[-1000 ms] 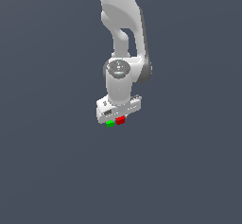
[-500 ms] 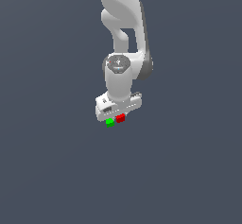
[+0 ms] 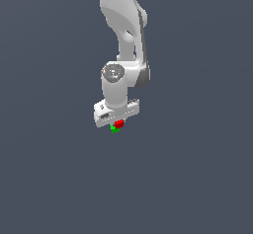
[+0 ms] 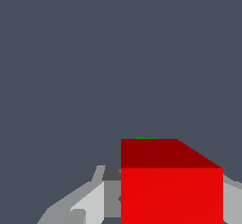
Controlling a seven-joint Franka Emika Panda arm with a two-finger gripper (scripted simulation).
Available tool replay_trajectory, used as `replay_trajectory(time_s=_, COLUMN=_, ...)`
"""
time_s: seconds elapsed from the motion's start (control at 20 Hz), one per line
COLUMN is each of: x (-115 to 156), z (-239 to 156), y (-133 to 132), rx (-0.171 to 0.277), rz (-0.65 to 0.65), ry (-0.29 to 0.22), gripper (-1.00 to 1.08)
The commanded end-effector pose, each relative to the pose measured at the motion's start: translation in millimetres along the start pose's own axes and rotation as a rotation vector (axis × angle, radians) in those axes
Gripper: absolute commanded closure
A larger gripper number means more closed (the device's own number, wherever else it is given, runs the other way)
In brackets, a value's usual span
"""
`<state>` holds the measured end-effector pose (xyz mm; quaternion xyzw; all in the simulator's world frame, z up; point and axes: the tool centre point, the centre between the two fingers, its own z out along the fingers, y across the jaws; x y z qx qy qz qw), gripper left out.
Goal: Stack the red cube on top of the green cube.
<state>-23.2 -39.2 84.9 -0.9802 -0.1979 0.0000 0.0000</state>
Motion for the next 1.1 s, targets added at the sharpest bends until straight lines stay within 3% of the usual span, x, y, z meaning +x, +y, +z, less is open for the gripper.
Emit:
replay_trajectory(time_s=0.0, x=-10, z=11, y=8, rx=0.000, rz=0.000, ry=0.000, gripper=1.08)
replay_trajectory(time_s=0.55, x=-18, z=23, y=18, rx=0.000, rz=0.000, ry=0.000, gripper=1.08)
replay_trajectory(time_s=0.6, x=-18, z=23, y=18, rx=0.000, rz=0.000, ry=0.000, gripper=-0.92)
replay_trajectory(time_s=1.05, x=-18, z=23, y=18, rx=0.000, rz=0.000, ry=0.000, gripper=-0.92)
